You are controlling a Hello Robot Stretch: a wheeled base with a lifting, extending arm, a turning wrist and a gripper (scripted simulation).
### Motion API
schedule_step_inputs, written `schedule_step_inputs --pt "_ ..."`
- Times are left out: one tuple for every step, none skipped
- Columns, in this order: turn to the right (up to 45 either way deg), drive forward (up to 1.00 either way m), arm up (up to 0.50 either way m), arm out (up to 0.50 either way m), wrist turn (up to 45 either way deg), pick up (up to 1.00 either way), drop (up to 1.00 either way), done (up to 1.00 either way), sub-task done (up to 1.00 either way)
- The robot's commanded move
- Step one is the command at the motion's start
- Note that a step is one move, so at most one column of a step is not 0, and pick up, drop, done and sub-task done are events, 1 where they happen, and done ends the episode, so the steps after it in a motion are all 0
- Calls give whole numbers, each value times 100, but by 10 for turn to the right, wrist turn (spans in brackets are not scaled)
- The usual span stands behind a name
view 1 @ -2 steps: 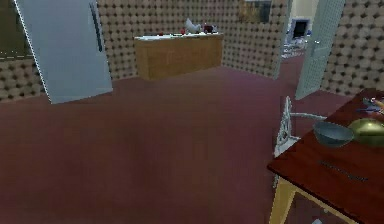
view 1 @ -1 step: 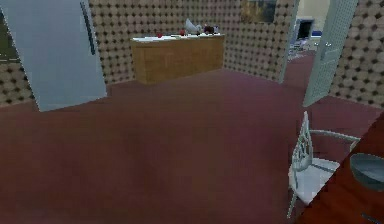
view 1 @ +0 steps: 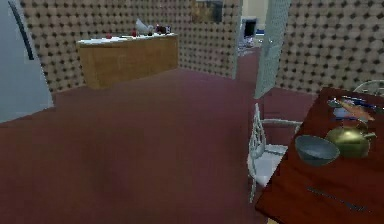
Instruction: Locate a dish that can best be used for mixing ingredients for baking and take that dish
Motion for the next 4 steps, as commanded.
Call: schedule_step_inputs --pt "0 80 0 0 0 0 0 0 0" --pt "0 0 50 0 0 0 0 0 0" --pt "0 0 38 0 0 0 0 0 0" --pt "0 0 0 20 0 0 0 0 0"
